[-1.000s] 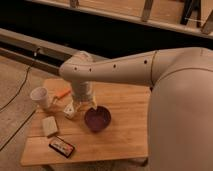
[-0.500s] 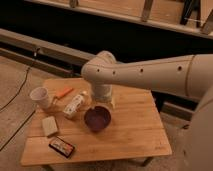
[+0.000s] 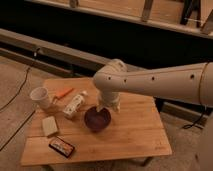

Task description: Pick up the ceramic bowl

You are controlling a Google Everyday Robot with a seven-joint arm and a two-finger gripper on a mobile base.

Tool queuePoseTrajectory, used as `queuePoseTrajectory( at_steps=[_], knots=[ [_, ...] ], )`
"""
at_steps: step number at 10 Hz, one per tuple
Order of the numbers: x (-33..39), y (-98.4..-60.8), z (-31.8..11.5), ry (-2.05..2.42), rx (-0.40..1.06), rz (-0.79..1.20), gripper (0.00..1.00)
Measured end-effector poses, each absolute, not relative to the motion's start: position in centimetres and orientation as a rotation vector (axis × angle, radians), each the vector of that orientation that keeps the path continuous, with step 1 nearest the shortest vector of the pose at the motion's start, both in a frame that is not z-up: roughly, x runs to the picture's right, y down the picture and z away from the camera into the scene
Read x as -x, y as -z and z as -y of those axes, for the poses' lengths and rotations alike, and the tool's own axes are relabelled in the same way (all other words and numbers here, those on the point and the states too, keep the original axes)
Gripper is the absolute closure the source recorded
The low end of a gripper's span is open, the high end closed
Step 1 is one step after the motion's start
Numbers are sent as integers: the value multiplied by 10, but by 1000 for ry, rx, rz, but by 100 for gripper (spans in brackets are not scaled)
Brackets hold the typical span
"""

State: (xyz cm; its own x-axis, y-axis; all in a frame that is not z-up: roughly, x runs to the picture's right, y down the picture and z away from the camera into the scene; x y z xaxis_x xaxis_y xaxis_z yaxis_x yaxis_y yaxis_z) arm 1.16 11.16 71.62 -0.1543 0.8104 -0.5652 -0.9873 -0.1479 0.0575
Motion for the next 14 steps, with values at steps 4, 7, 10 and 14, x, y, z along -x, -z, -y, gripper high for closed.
queuePoseTrajectory(
  at_steps=[4,7,10,14],
  knots=[
    [-21,-755,-108,-1617,436,-485,35],
    [-19,-782,-104,-1552,436,-506,35],
    [-15,-805,-97,-1523,465,-509,35],
    [-9,-822,-99,-1449,566,-489,35]
  ],
)
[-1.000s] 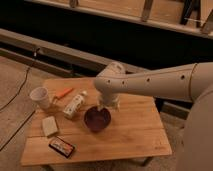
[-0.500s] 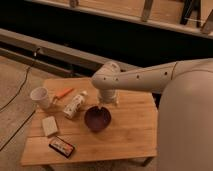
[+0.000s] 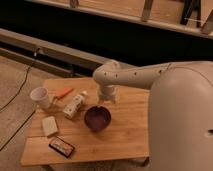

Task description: Pick up the ceramic bowl

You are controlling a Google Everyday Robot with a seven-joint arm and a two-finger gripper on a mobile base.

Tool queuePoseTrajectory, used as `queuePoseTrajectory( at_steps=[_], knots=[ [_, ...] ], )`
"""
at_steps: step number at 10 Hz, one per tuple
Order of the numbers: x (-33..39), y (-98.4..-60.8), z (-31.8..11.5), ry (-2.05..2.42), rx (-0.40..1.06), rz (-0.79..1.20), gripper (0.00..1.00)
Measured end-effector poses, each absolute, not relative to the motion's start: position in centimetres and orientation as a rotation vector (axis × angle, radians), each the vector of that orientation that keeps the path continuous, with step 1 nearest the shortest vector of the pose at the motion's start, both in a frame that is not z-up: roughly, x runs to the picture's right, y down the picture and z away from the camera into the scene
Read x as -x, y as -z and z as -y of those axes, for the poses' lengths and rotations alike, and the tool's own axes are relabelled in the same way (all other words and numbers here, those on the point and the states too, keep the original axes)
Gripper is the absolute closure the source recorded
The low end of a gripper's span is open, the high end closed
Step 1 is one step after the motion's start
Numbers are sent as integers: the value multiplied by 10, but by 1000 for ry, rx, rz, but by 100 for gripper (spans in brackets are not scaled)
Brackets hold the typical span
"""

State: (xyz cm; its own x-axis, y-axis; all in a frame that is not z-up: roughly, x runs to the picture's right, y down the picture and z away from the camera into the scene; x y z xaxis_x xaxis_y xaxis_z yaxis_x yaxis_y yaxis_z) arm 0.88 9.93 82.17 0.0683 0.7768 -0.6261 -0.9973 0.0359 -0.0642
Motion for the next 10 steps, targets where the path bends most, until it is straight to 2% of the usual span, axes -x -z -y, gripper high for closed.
queuePoseTrajectory(
  at_steps=[5,10],
  knots=[
    [-12,-812,-110,-1096,689,-469,35],
    [-16,-820,-107,-990,714,-464,35]
  ],
)
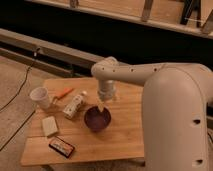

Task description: Pick up the ceramic bowl

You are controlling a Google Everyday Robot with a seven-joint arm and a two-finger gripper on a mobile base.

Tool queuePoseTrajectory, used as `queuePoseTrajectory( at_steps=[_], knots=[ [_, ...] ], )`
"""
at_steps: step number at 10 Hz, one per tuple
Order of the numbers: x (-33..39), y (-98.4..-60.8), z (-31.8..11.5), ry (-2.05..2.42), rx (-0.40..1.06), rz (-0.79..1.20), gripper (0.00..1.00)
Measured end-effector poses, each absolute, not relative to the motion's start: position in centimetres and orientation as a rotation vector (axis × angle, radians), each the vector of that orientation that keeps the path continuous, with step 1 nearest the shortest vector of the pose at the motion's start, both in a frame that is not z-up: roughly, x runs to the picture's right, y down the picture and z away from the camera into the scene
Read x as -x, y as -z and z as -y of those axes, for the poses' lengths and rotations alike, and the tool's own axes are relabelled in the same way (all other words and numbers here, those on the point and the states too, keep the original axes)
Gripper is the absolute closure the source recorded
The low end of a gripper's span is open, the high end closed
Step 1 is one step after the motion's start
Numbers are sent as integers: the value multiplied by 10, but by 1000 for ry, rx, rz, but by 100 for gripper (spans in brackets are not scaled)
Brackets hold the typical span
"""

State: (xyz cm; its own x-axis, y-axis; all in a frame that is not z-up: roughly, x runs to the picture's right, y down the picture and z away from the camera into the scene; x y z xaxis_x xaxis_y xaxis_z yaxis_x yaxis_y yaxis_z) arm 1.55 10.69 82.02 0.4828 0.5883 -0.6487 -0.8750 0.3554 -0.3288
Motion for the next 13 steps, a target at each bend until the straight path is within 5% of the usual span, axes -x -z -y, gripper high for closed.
queuePoseTrajectory(
  at_steps=[9,13],
  knots=[
    [1,-867,-133,-1009,806,-497,36],
    [-1,-870,-137,-1003,830,-505,72]
  ],
)
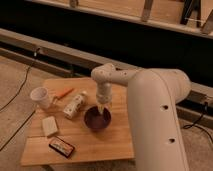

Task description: Pick up the ceramic bowl

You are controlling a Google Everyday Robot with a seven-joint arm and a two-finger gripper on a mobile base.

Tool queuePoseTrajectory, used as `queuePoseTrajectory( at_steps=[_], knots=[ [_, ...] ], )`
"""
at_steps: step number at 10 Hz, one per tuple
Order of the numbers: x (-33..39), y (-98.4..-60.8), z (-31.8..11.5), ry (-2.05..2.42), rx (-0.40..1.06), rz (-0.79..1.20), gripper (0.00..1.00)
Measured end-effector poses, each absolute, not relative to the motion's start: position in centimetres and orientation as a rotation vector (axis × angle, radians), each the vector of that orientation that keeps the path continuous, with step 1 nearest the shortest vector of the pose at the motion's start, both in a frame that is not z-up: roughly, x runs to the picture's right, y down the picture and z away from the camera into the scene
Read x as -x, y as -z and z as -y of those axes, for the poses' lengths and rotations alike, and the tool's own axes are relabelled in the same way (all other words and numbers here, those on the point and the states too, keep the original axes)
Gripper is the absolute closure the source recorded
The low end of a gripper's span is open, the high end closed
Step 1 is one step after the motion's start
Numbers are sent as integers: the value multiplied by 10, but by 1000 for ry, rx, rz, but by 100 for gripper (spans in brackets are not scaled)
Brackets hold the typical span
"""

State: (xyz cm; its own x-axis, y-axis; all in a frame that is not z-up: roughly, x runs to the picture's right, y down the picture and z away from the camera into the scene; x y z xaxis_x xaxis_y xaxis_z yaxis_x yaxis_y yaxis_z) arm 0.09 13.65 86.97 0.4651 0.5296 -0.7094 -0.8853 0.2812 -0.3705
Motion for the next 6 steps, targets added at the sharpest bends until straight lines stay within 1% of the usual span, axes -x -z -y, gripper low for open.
queuePoseTrajectory(
  at_steps=[1,2,3,6],
  knots=[
    [0,-870,-135,-1001,829,-503,81],
    [2,-868,-130,-997,826,-495,93],
    [7,-866,-124,-992,824,-483,99],
    [41,-849,-96,-1002,827,-405,100]
  ],
)
